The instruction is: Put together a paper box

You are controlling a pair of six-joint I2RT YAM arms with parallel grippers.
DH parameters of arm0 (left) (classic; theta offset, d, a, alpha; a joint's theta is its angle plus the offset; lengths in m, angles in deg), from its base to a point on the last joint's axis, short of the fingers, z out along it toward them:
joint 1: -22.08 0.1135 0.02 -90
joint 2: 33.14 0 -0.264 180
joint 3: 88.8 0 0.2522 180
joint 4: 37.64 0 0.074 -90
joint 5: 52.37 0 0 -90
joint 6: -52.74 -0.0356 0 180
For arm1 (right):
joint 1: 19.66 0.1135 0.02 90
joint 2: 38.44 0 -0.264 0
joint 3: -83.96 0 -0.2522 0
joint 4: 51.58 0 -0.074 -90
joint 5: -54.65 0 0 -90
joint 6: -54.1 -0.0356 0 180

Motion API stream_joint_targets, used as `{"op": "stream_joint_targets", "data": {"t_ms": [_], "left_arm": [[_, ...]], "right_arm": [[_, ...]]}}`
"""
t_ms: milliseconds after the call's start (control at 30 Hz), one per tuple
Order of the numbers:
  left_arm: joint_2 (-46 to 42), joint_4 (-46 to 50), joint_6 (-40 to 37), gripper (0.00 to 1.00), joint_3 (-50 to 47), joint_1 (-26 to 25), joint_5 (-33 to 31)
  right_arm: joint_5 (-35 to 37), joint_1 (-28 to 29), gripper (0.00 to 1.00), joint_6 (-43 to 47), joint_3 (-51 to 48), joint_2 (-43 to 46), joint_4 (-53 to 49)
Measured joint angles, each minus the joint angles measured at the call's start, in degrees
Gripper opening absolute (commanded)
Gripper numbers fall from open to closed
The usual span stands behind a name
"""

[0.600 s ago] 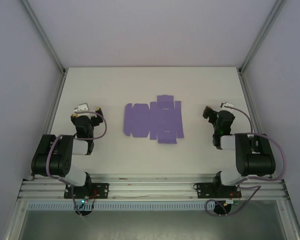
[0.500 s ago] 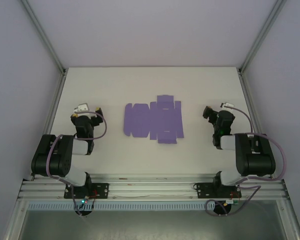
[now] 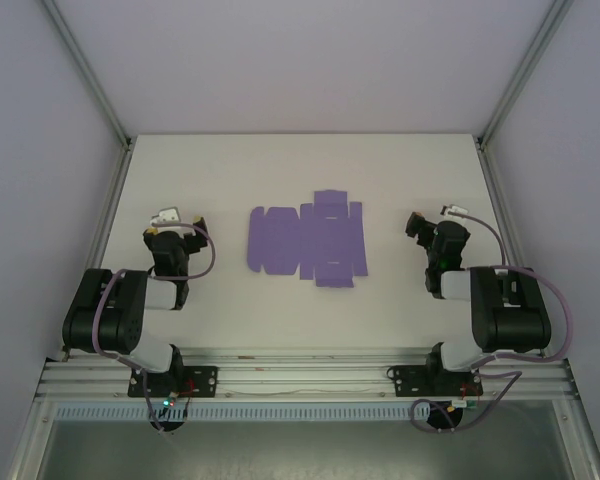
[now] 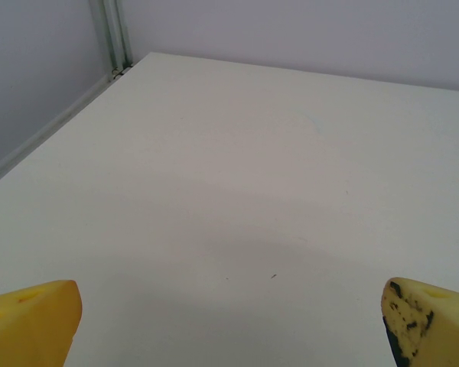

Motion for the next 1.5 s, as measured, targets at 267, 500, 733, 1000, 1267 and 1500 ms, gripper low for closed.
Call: {"op": "stream_joint_targets", "data": {"t_ms": [267,500,733,1000,1267,1500], "left_arm": [[0.00,0.31,0.00,1.00,0.17,0.00,-0.17],[-0.07,0.61,0.02,1.00,0.48,0.00,-0.39],[-7.19,15.15,0.74,1.00,6.78,-0.02,-3.63],[-14.32,35.23,8.24,1.00,19.34,-3.45,3.87],[-7.91,47.91,16.90,1.00,26.32,-9.68,17.49],[2.75,56.37,18.34,1.00,32.09,-11.08,25.64]], "right_arm": [[0.02,0.00,1.00,0.00,0.00,0.00,0.00],[0.07,0.00,1.00,-0.04,0.00,0.02,0.00],[2.32,0.00,1.00,-1.55,2.45,8.98,-11.32],[3.93,5.18,0.89,-7.52,16.55,17.31,-32.52],[-2.67,18.99,0.58,-17.27,29.49,9.75,-51.19],[-11.37,26.25,0.45,-21.16,35.80,-8.07,-60.46]]}}
